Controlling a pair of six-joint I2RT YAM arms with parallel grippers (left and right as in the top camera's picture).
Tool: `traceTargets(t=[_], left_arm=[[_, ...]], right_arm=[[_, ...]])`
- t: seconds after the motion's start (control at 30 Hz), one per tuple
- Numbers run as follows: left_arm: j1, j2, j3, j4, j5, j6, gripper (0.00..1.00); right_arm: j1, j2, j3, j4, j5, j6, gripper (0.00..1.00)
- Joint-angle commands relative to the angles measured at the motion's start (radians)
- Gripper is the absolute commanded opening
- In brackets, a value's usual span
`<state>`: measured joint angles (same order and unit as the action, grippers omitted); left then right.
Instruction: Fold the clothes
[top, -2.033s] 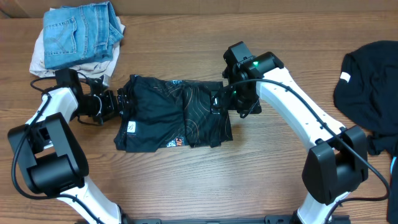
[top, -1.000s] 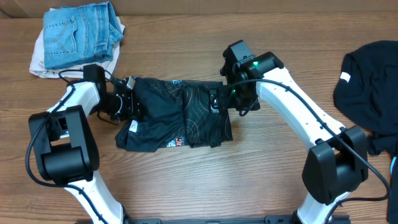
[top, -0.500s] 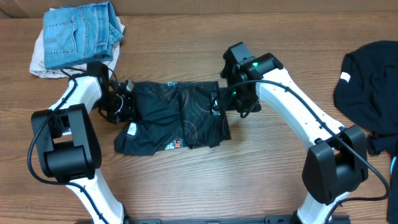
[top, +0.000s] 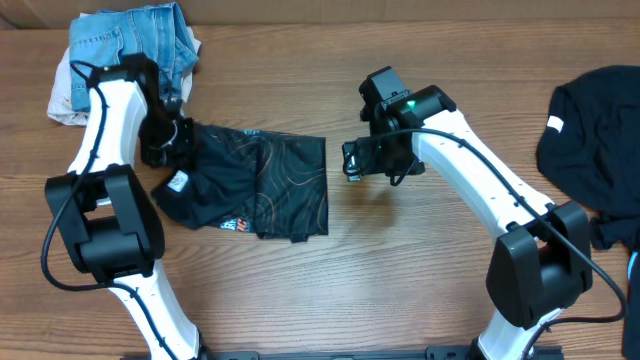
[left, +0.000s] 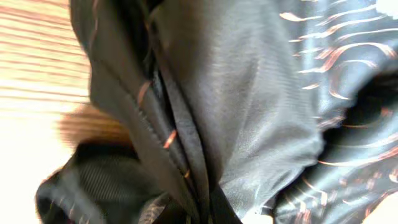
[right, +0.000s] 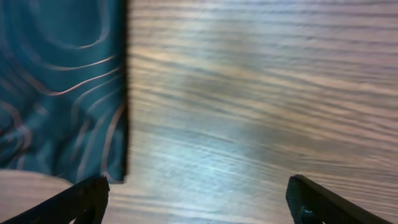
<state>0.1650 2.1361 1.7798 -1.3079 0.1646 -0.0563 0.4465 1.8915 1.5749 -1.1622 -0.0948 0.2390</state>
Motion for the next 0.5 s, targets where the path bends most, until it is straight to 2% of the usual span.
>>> traceTargets(t=[0.0, 0.13, 0.37, 0.47], left_arm=[[-0.024, 0.001, 0.110, -0.071, -0.043, -0.030, 0.04], [-0.060, -0.001, 0.161, -0.117, -0.043, -0.046, 0.04], [-0.168, -0.001, 0.175, -0.144, -0.047, -0.128, 0.04], [-0.232, -0.001, 0.175, -0.165, -0.093, -0.188, 0.04]], right_arm=[[-0.064, -0.012, -0.005, 0.025, 0.065, 0.024, 0.96], [-0.156, -0.012, -0.005, 0.034, 0.064, 0.023, 0.97], [-0.306, -0.012, -0.005, 0.027, 0.064, 0.023, 0.97], [-0.346, -0.012, -0.005, 0.028, 0.064, 0.023, 0.97]])
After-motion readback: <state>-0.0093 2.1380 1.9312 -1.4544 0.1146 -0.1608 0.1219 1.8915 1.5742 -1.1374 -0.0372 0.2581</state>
